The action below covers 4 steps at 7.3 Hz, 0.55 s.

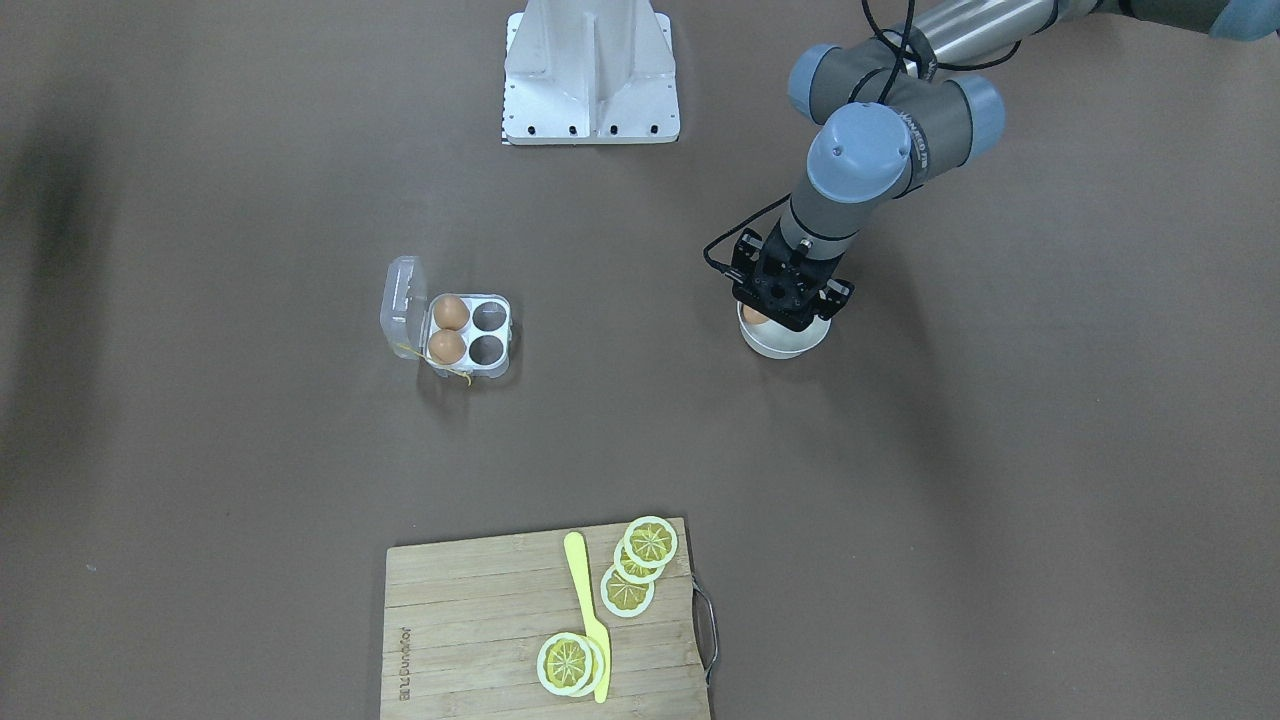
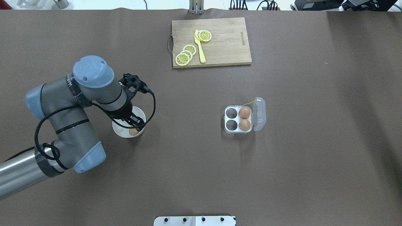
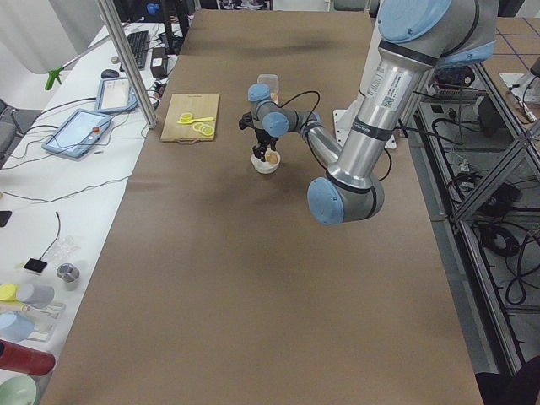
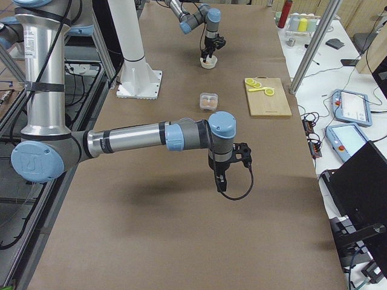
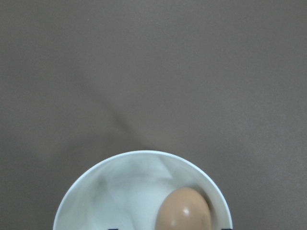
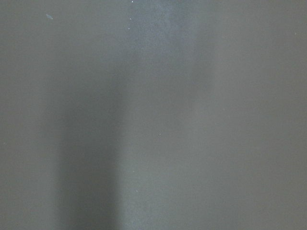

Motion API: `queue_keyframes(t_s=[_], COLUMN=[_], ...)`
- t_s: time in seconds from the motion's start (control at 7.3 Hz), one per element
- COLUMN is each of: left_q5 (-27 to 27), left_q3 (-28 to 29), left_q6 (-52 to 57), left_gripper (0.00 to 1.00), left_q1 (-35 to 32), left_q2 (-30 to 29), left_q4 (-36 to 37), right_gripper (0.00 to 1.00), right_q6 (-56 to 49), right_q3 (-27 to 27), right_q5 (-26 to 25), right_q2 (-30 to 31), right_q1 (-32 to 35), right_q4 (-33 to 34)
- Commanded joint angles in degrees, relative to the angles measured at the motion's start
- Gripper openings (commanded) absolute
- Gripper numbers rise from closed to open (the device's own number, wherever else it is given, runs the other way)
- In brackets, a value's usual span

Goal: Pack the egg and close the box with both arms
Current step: 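Close the left gripper on the brown egg and lift it from the bowl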

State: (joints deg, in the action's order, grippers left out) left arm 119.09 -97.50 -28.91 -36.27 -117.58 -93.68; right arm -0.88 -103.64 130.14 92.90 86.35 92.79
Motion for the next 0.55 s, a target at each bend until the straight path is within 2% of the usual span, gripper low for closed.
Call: queue_keyframes(t_s=[0.0,0.41], left_q5=[0.0,0.0], left_q3=[0.12,1.0], left_q6=[0.17,-0.01], left_gripper=[0.7,0.7], left_q1=[0.05,1.02], left_q2=[-0.02,-0.11], left_q4=[0.07,-0.01], right_gripper=[1.0,1.0], right_q6=[0.0,0.0], right_q3=[-0.07,-0.16], right_q5=[0.03,0.03], right_q2=[0.09,0.09], right_q1=[0.13,0.22], right_q4=[-0.07,-0.07])
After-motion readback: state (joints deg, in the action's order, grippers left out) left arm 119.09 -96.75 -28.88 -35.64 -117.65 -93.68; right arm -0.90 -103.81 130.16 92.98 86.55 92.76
